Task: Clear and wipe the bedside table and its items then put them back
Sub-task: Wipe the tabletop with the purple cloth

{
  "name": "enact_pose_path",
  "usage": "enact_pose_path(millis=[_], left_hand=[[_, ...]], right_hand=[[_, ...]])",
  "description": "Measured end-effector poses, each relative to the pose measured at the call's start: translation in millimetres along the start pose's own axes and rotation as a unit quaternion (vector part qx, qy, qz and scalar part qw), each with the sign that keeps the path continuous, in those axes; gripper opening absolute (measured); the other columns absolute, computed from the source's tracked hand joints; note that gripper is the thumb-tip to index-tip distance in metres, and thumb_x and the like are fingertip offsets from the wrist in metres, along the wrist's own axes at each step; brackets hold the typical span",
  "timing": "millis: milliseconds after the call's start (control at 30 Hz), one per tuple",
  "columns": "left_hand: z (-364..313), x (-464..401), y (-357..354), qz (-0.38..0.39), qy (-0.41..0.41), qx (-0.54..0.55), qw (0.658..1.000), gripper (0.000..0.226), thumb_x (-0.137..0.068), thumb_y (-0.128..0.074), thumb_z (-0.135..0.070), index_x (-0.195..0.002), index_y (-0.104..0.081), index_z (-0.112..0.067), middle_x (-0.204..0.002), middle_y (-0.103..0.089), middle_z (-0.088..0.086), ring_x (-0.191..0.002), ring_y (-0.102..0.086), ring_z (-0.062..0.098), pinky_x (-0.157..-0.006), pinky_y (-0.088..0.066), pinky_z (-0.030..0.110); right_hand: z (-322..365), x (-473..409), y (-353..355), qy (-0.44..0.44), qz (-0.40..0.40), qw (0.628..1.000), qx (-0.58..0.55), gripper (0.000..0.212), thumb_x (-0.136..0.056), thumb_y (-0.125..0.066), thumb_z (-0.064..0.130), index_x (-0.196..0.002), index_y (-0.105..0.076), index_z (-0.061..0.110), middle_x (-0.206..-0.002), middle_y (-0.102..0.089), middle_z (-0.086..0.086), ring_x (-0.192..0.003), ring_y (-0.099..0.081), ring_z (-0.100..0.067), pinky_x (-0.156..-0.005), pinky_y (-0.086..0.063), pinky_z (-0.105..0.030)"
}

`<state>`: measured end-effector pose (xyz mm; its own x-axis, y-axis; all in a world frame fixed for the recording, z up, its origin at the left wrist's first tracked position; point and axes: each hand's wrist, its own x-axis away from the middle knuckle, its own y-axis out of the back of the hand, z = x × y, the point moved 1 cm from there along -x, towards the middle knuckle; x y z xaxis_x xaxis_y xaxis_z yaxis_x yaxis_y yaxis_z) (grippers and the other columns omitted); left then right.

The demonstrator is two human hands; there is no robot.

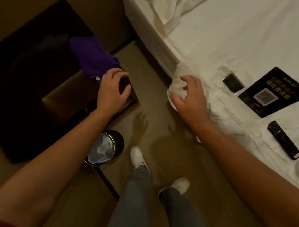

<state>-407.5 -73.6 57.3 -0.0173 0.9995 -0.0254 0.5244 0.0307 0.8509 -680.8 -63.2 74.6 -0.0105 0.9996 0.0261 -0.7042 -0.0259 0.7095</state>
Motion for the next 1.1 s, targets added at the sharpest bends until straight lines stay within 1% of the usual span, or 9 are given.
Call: enact_pose_path(millis=[133, 200, 367, 500, 600, 700, 800, 967, 1100], left_hand=[[51.9, -14.3, 24.5, -0.009, 0.036, 0.007, 0.999, 0.041, -0.092, -0.064, -0.034, -0.131, -0.058, -0.020, -0.138, -0.049, 0.002, -0.126, -0.047, 0.017, -0.101, -0.034, 0.022], [71.6, -22.3, 35.1, -0.007, 0.049, 0.011, 0.999, 0.040, -0.093, -0.065, -0.032, -0.131, -0.058, -0.020, -0.138, -0.049, 0.002, -0.126, -0.047, 0.017, -0.100, -0.035, 0.021], [108.3, -38.5, 56.5, -0.020, 0.081, 0.031, 0.996, 0.041, -0.092, -0.066, -0.028, -0.131, -0.058, -0.018, -0.139, -0.048, 0.004, -0.127, -0.051, 0.020, -0.103, -0.044, 0.029], [128.5, -43.0, 64.1, -0.031, 0.118, 0.050, 0.991, 0.041, -0.093, -0.067, -0.027, -0.132, -0.058, -0.017, -0.140, -0.048, 0.004, -0.126, -0.052, 0.021, -0.103, -0.049, 0.037], [145.2, -40.9, 65.3, -0.037, 0.148, 0.047, 0.987, 0.041, -0.093, -0.067, -0.025, -0.132, -0.058, -0.015, -0.139, -0.049, 0.006, -0.127, -0.051, 0.023, -0.103, -0.047, 0.035], [166.5, -38.9, 65.5, -0.044, 0.192, 0.027, 0.980, 0.042, -0.094, -0.066, -0.026, -0.133, -0.058, -0.014, -0.139, -0.049, 0.007, -0.128, -0.048, 0.024, -0.103, -0.040, 0.031], [192.7, -32.3, 66.9, -0.066, 0.241, 0.001, 0.968, 0.042, -0.094, -0.064, -0.029, -0.133, -0.056, -0.016, -0.140, -0.048, 0.005, -0.129, -0.047, 0.025, -0.104, -0.040, 0.034], [229.2, -20.7, 69.1, -0.080, 0.323, -0.054, 0.942, 0.045, -0.096, -0.060, -0.035, -0.137, -0.052, -0.018, -0.144, -0.046, 0.005, -0.137, -0.040, 0.026, -0.111, -0.037, 0.044], [248.6, -15.1, 74.3, -0.102, 0.352, -0.080, 0.927, 0.045, -0.097, -0.059, -0.034, -0.139, -0.051, -0.019, -0.147, -0.044, 0.005, -0.141, -0.037, 0.025, -0.114, -0.033, 0.042]], right_hand=[[37.2, -24.0, -37.6, 0.014, 0.015, 1.000, 0.015, 0.054, -0.091, -0.065, 0.038, -0.140, -0.052, 0.018, -0.137, -0.051, 0.000, -0.111, -0.057, -0.013, -0.091, -0.056, -0.035], [52.9, -36.8, -53.0, 0.018, 0.026, 0.999, 0.020, 0.055, -0.092, -0.066, 0.038, -0.141, -0.051, 0.017, -0.138, -0.051, -0.001, -0.113, -0.057, -0.015, -0.092, -0.055, -0.036], [88.6, -66.6, -90.9, 0.024, 0.048, 0.998, 0.028, 0.056, -0.092, -0.065, 0.040, -0.142, -0.050, 0.019, -0.139, -0.050, -0.001, -0.119, -0.057, -0.017, -0.096, -0.055, -0.043], [107.6, -89.9, -120.2, 0.039, 0.083, 0.995, 0.028, 0.058, -0.092, -0.065, 0.043, -0.144, -0.048, 0.021, -0.142, -0.048, 0.000, -0.122, -0.055, -0.016, -0.095, -0.054, -0.036], [117.9, -108.8, -143.0, 0.067, 0.099, 0.992, 0.032, 0.058, -0.092, -0.066, 0.042, -0.143, -0.050, 0.020, -0.142, -0.050, -0.003, -0.127, -0.051, -0.018, -0.099, -0.047, -0.031], [128.2, -127.9, -169.5, 0.105, 0.121, 0.986, 0.048, 0.056, -0.091, -0.066, 0.041, -0.141, -0.054, 0.020, -0.144, -0.051, -0.006, -0.132, -0.048, -0.023, -0.104, -0.046, -0.038], [140.6, -143.4, -199.7, 0.140, 0.169, 0.973, 0.074, 0.060, -0.091, -0.066, 0.043, -0.145, -0.050, 0.023, -0.153, -0.045, -0.011, -0.141, -0.041, -0.031, -0.111, -0.042, -0.047], [157.4, -171.4, -239.3, 0.175, 0.207, 0.955, 0.121, 0.072, -0.088, -0.069, 0.050, -0.151, -0.042, 0.026, -0.162, -0.034, -0.013, -0.150, -0.031, -0.034, -0.116, -0.036, -0.051], [160.2, -189.5, -272.6, 0.205, 0.240, 0.931, 0.184, 0.087, -0.085, -0.070, 0.059, -0.155, -0.034, 0.024, -0.167, -0.025, -0.014, -0.155, -0.020, -0.037, -0.121, -0.028, -0.054]])
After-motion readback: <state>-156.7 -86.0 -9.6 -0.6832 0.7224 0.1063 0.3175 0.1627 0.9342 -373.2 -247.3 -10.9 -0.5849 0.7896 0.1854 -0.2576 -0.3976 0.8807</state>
